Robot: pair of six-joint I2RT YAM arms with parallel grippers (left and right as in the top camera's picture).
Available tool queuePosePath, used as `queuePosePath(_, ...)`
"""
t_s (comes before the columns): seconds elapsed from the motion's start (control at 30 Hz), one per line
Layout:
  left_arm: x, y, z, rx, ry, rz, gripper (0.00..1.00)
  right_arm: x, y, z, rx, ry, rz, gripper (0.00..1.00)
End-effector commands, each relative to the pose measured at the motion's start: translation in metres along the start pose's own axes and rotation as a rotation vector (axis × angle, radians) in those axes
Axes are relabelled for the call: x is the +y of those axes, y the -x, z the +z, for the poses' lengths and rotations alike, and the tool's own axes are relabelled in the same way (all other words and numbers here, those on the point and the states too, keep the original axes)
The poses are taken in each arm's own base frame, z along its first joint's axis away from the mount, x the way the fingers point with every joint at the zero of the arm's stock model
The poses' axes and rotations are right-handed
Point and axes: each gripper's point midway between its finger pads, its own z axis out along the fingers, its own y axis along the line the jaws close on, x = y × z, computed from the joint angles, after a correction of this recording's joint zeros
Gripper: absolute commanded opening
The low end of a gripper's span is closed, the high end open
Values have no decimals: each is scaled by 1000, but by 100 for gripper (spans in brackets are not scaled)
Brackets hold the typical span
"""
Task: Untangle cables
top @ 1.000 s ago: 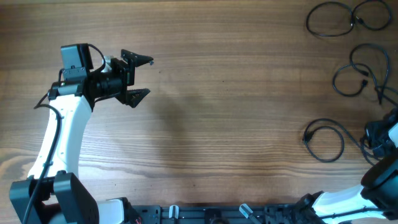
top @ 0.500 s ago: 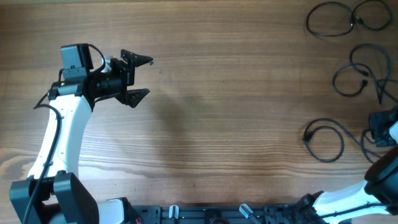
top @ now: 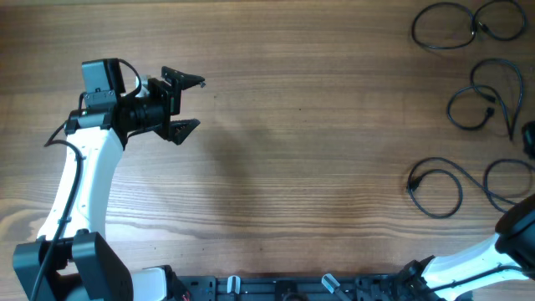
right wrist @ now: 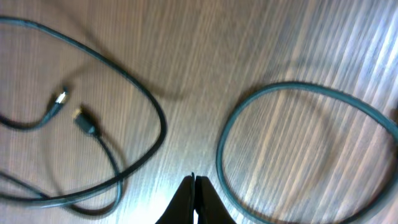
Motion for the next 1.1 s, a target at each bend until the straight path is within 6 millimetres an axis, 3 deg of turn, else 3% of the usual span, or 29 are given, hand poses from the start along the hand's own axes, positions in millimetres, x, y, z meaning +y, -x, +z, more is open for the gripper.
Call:
queuePosePath(0.0,0,1,2,-2,5,20,100,24,5,-59,-46,130,-23,6)
queuePosePath(0.1,1,3,1,-13,11,21,100,41,-23,-122,-14,302,-31,13)
queuePosePath(0.17,3,7,1,-39,24,21,100,40,-45,-154,-13,343,-63,22)
queuePosePath(0.2,5,10,1,-59,34,21,100,39,-58,-168,-20,354,-97,48)
queuePosePath(0.23,7,14,1,-82,46,21,100,39,-74,-183,-31,371,-160,100)
queuePosePath(0.37,14,28,-1,-162,85,21,100,44,-134,-226,-56,450,-348,100)
queuePosePath(0.47,18,38,-4,-219,114,21,100,35,-183,-256,-69,525,-464,100)
queuePosePath(0.57,20,42,-5,-246,127,21,100,24,-220,-265,-27,590,-535,100)
queuePosePath(0.63,20,42,-5,-246,127,21,100,15,-238,-257,41,592,-542,100)
queuePosePath(0.77,20,42,-5,-246,127,21,100,-6,-255,-235,171,483,-523,100)
queuePosePath(0.87,20,42,-5,-246,127,21,100,-34,-263,-220,265,318,-503,100)
queuePosePath(1.07,20,42,-5,-246,127,21,100,-34,-258,-204,312,234,-496,100)
